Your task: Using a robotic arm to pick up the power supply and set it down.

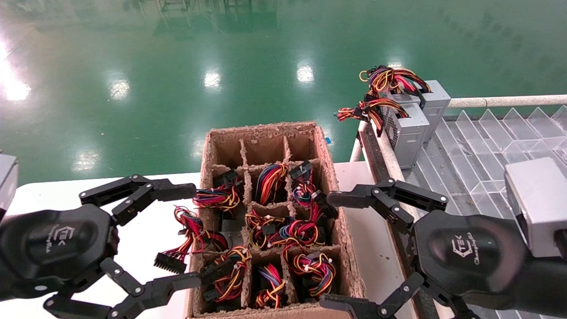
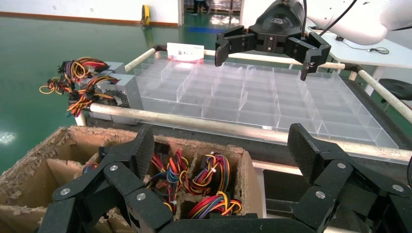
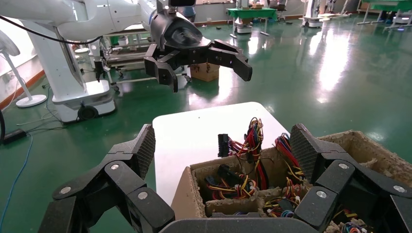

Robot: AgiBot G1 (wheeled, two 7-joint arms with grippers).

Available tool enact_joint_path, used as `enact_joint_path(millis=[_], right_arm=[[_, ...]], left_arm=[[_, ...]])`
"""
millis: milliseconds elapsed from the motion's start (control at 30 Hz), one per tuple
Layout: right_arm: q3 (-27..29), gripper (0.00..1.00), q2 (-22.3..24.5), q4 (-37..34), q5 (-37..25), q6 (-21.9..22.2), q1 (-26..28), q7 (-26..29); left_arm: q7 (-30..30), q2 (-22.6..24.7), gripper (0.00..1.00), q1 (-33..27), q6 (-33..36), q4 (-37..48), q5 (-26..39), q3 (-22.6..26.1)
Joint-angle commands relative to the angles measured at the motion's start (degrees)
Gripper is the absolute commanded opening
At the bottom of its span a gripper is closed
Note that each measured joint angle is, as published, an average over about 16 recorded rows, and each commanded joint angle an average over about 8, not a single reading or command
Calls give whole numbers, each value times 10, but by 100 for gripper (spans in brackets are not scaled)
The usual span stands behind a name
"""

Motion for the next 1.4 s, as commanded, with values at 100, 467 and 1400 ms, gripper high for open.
enact_joint_path(millis=[100, 467, 1400], right_arm=[[0, 100, 0, 0, 0, 0, 0, 0], [0, 100, 0, 0, 0, 0, 0, 0], [0, 100, 0, 0, 0, 0, 0, 0]], left_arm=[[0, 0, 100, 0, 0, 0, 0, 0], [0, 0, 100, 0, 0, 0, 0, 0], [0, 0, 100, 0, 0, 0, 0, 0]])
